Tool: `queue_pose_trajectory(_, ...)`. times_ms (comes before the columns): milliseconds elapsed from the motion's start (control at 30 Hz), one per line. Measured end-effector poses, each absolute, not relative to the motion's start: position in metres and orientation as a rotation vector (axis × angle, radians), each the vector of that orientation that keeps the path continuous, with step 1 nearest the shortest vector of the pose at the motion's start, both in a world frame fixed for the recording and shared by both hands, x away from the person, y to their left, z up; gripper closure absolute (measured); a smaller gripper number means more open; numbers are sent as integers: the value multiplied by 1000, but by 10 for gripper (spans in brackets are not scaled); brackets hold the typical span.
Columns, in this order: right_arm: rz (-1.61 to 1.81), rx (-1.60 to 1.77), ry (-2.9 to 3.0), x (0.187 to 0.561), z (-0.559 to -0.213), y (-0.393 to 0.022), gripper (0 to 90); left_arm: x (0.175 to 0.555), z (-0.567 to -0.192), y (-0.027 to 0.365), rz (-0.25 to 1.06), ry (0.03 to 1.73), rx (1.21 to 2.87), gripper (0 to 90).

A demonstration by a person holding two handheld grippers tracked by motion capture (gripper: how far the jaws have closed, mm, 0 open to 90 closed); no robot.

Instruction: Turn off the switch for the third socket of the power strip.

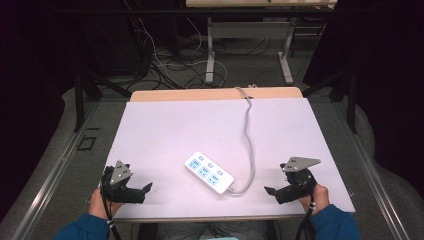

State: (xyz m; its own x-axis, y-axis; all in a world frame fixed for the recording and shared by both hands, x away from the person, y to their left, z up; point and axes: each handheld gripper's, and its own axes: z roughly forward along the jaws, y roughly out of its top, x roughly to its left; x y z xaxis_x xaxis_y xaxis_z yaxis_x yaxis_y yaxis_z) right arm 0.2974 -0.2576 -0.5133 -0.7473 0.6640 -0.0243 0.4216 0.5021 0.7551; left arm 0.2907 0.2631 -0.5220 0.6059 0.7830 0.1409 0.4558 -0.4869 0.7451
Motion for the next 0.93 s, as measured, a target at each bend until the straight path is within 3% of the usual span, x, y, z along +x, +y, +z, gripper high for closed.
queue_pose_trajectory(933, 1089, 923, 2445, 298, -514, -258, 31, 296, -525, 267, 619, 981, 2164, 1)
